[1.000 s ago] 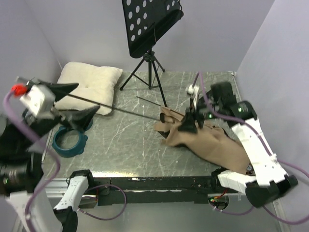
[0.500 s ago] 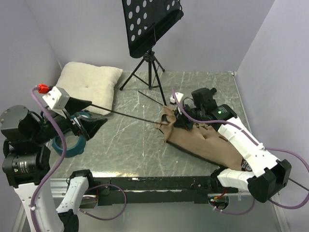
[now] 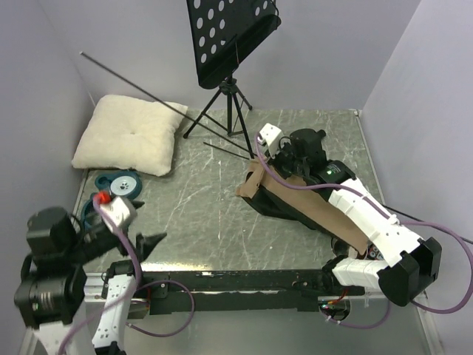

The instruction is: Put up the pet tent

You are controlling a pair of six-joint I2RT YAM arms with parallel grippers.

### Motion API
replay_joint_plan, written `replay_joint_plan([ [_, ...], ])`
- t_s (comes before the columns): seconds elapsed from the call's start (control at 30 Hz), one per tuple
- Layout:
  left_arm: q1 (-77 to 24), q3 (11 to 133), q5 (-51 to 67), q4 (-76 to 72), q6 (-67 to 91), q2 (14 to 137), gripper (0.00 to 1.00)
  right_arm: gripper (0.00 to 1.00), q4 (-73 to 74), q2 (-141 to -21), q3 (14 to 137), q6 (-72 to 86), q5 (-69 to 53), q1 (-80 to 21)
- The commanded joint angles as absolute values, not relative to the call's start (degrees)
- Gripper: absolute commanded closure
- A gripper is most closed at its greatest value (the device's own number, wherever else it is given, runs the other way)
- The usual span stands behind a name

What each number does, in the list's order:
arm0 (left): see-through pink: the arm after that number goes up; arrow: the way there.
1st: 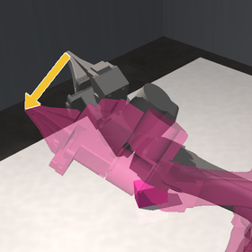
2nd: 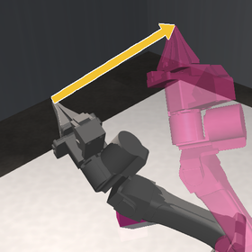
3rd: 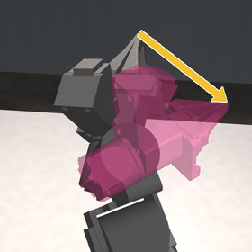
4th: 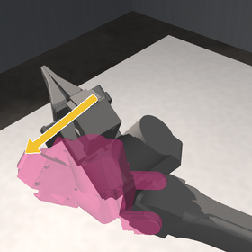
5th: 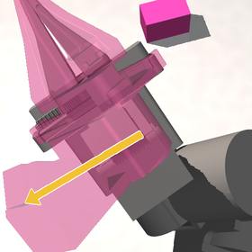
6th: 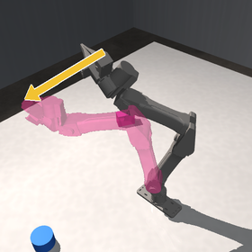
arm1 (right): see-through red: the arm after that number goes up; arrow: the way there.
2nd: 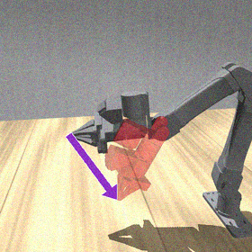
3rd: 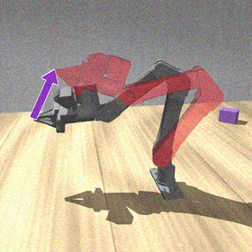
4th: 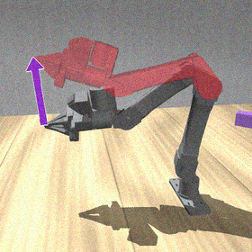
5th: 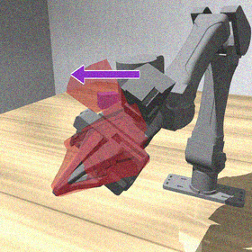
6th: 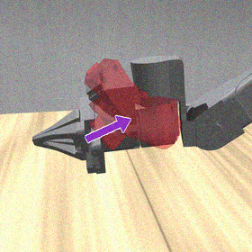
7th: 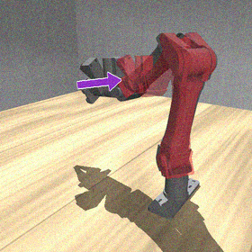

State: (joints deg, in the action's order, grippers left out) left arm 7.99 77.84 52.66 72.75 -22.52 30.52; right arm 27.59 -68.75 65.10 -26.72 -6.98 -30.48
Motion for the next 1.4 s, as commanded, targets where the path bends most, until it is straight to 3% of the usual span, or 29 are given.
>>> replay_joint_plan([
  [0.0,7.9,82.6,57.4,78.7,-37.1,27.9,0.00,1.00,24.0,-67.9,65.6,-27.8,-2.9,-30.7],
  [0.13,9.1,96.9,58.0,78.5,-40.4,39.0,0.00,1.00,29.3,-66.2,65.5,-29.8,-5.7,-34.8],
  [0.27,9.4,120.8,57.9,78.7,-34.6,54.1,0.00,1.00,35.1,-63.5,61.6,-32.1,-10.3,-39.7],
  [0.33,9.4,124.1,57.4,78.7,-33.1,57.9,0.00,1.00,37.4,-62.7,59.7,-32.3,-12.3,-41.4],
  [0.4,9.4,118.3,56.1,78.7,-35.7,57.6,0.00,1.00,41.2,-62.4,58.5,-34.5,-17.0,-43.2],
  [0.5,9.3,103.7,52.4,76.2,-39.0,52.7,0.00,0.05,49.3,-62.9,59.7,-36.6,-23.9,-46.0],
  [0.53,9.4,97.8,51.1,74.3,-38.8,51.1,0.00,0.00,52.0,-63.0,61.8,-35.8,-26.2,-46.1],
  [0.67,9.3,87.7,49.7,72.5,-40.2,48.2,0.00,0.00,59.4,-63.4,69.4,-33.8,-30.2,-43.0],
  [0.83,9.3,78.8,49.0,73.1,-44.7,47.2,0.00,0.00,62.7,-64.8,72.6,-35.7,-38.5,-23.5],
  [0.97,9.2,74.4,50.6,78.6,-52.4,48.5,0.00,0.00,62.3,-69.5,70.9,-36.7,-36.1,-13.8],
  [1.37,-10.6,63.4,43.7,78.6,-48.9,51.1,0.03,0.04,57.7,-77.8,65.8,-29.6,-30.7,-10.9],
])
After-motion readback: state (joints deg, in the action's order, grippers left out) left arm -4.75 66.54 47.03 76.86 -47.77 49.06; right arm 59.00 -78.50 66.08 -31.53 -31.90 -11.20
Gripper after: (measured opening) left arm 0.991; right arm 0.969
